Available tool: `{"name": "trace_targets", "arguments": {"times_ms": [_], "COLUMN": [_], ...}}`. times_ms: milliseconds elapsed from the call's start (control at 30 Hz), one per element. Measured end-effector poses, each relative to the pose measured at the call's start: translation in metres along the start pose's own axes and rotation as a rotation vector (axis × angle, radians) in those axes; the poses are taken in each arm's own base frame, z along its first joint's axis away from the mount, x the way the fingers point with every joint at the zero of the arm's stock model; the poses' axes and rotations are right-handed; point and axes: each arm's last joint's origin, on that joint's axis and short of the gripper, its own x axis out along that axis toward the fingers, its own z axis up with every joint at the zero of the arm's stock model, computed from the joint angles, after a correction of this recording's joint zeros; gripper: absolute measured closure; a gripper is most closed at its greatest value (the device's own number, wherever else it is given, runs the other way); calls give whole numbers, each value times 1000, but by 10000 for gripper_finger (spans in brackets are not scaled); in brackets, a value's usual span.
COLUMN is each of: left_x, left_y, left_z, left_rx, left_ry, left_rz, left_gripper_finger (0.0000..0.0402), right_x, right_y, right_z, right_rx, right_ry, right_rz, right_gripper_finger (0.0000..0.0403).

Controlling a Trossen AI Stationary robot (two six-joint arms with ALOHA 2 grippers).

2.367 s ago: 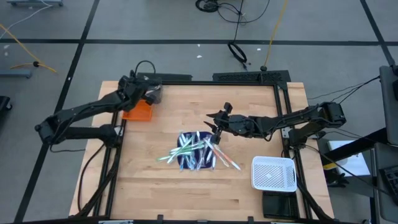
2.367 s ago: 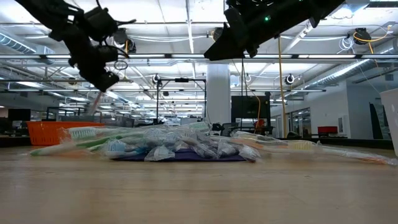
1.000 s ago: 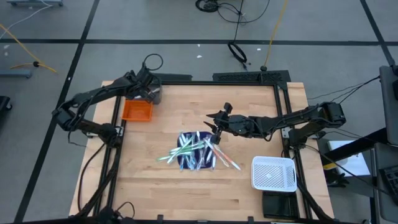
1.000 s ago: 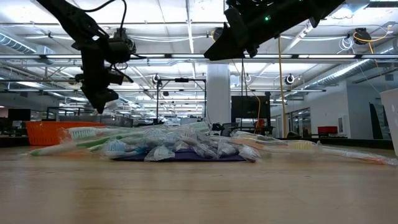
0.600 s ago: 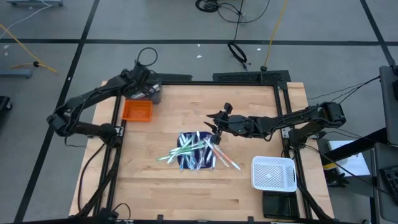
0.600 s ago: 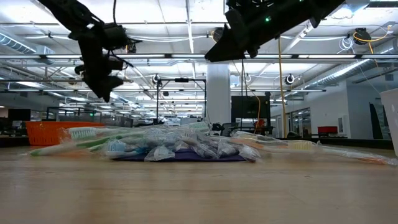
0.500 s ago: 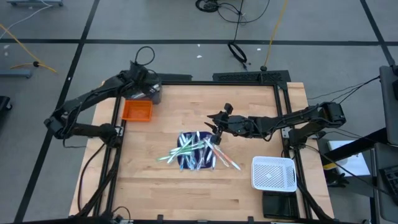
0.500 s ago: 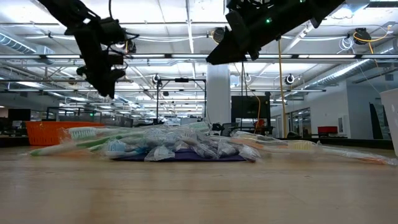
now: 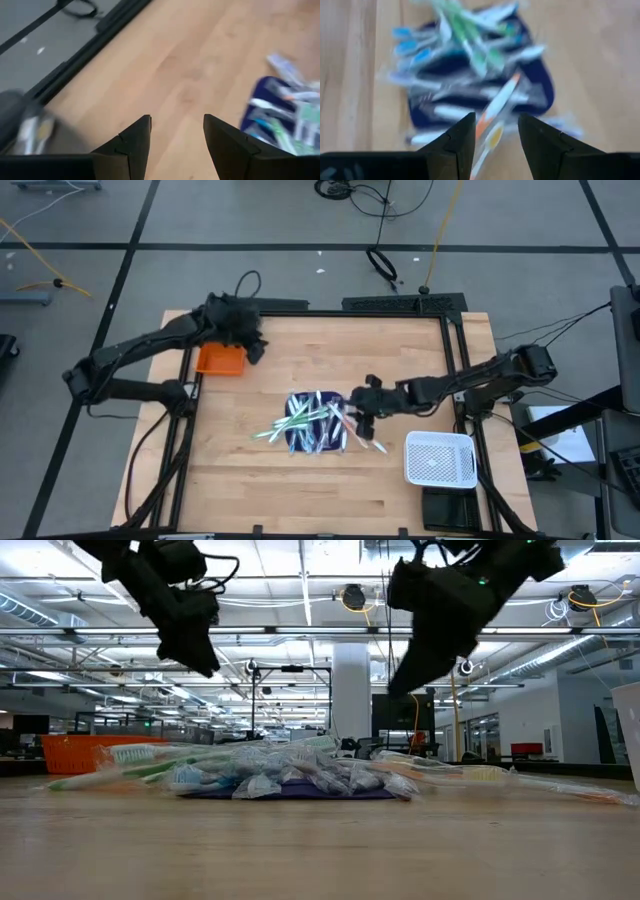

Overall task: Pick & Place Toothbrushes
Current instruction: Put the orange toothbrush into the transparent black bin

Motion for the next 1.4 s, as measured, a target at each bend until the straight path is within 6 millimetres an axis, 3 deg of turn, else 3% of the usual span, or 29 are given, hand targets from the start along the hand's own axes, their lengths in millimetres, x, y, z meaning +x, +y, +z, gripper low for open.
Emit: {"name": "trace_targets", "arguments": {"times_ms": [300, 567, 1200, 1400], "left_x": [13, 22, 26, 26], "left_y": [-42, -62, -82, -83], "left_z": [-5, -21, -32, -32], "left_rx": [111, 122, 154, 155], "left_ry": [-108, -120, -167, -168], "left_rz": [-148, -180, -222, -222], "left_gripper_finger": [220, 220, 220, 220], "right_x": [1, 8, 31, 35], "right_y": [15, 19, 20, 20], "right_z": [-38, -67, -84, -86], "right_rx": [93, 184, 180, 176], "right_ry": [115, 77, 35, 50], "right_rz": [-39, 7, 5, -3], "right_gripper_finger": [261, 261, 264, 322]}}
